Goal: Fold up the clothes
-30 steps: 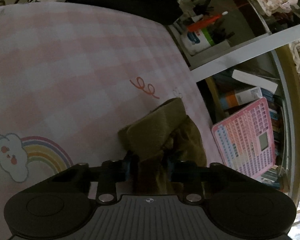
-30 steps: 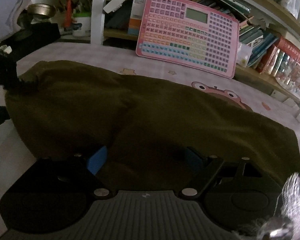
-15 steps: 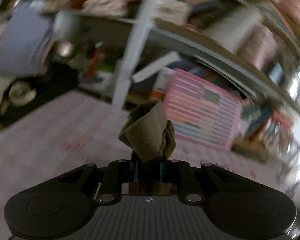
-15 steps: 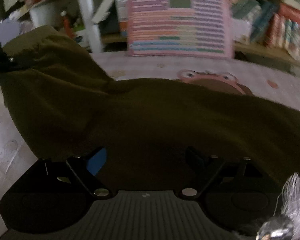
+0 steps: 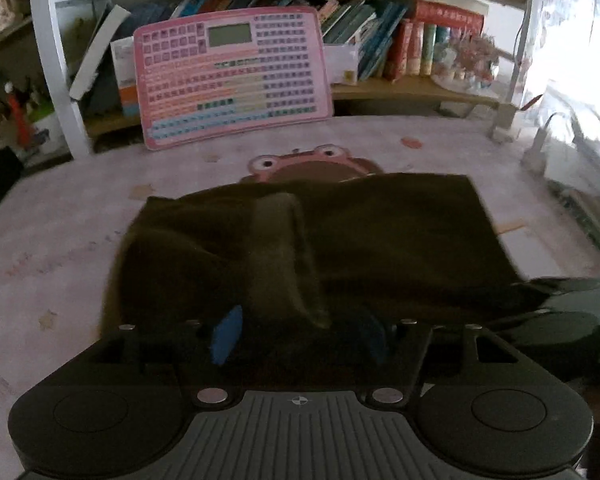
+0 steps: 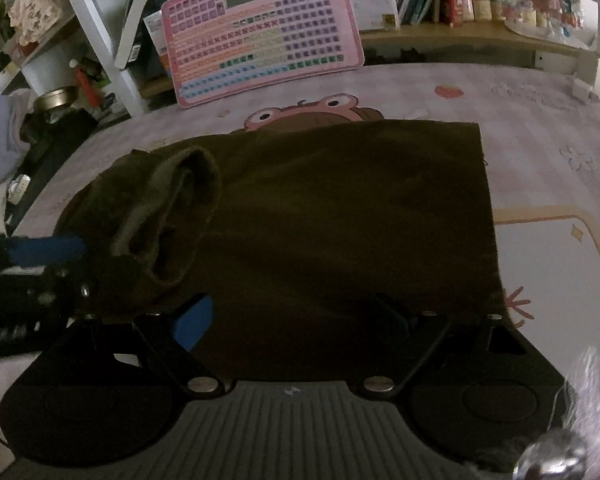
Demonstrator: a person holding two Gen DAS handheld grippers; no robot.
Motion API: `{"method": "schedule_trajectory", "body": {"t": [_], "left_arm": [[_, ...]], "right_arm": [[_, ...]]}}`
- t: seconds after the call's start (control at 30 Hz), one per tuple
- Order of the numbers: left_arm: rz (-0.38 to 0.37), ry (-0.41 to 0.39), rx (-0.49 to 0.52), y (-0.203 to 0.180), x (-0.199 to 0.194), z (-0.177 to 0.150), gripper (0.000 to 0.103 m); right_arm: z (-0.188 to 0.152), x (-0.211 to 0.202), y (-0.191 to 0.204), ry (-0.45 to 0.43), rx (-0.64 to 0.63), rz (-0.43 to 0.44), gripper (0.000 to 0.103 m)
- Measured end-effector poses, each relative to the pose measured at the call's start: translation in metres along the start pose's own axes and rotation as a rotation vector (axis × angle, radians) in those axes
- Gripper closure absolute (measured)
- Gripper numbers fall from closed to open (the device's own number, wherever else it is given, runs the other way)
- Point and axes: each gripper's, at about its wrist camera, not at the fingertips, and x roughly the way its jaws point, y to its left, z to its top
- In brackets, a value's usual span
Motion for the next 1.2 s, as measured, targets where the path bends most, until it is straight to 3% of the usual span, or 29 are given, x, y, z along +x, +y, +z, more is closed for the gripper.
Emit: {"method": "schedule_trajectory", "body": {"t": [0.13, 0.27, 0.43, 0.67, 0.83, 0.93, 1.0, 1.03, 1.1, 1.13, 1.17, 1.2], "left_arm": [[0.044, -0.056, -0.114, 0.013, -0.018, -0.005, 0.027], [0.136, -0.095, -0.336, 0.04, -0.039, -0.022, 0.025], [0.208, -0.081, -0.56, 0.061, -0.058, -0.054, 0.024], [0.264, -0.071, -0.589, 0.062, -0.074, -0.067, 0.024], [0.281, -0.058, -0.596, 0.063, -0.072, -0.063, 0.024], [0.288, -0.059, -0.584, 0.062, -0.073, -0.061, 0.024], [0.288, -0.061, -0.575, 0.062, -0.074, -0.059, 0.024], [0.288, -0.062, -0.572, 0.061, -0.074, -0.058, 0.024], [0.288, -0.064, -0.566, 0.061, -0.074, -0.057, 0.024], [0.288, -0.065, -0.562, 0.06, -0.074, -0.056, 0.024], [0.289, -0.066, -0.559, 0.06, -0.074, -0.056, 0.024], [0.29, -0.066, -0.557, 0.06, -0.074, -0.056, 0.024]], "right_arm": [[0.005, 0.002, -0.003, 0.012, -0.015, 0.035, 0.015], [0.015, 0.009, -0.002, 0.03, -0.015, 0.079, 0.015], [0.034, 0.015, -0.004, 0.051, 0.029, 0.158, 0.015], [0.052, 0.032, -0.005, 0.102, 0.122, 0.264, 0.015], [0.056, 0.057, -0.005, 0.204, 0.284, 0.405, 0.016], [0.06, 0.066, 0.003, 0.208, 0.295, 0.44, 0.018], [0.065, 0.073, 0.009, 0.217, 0.31, 0.45, 0.033], [0.066, 0.078, 0.011, 0.24, 0.331, 0.464, 0.046], [0.069, 0.086, 0.012, 0.282, 0.395, 0.509, 0.059], [0.071, 0.085, 0.013, 0.28, 0.401, 0.543, 0.079], [0.073, 0.084, 0.013, 0.278, 0.407, 0.577, 0.088], [0.072, 0.082, 0.007, 0.269, 0.431, 0.599, 0.089]]}}
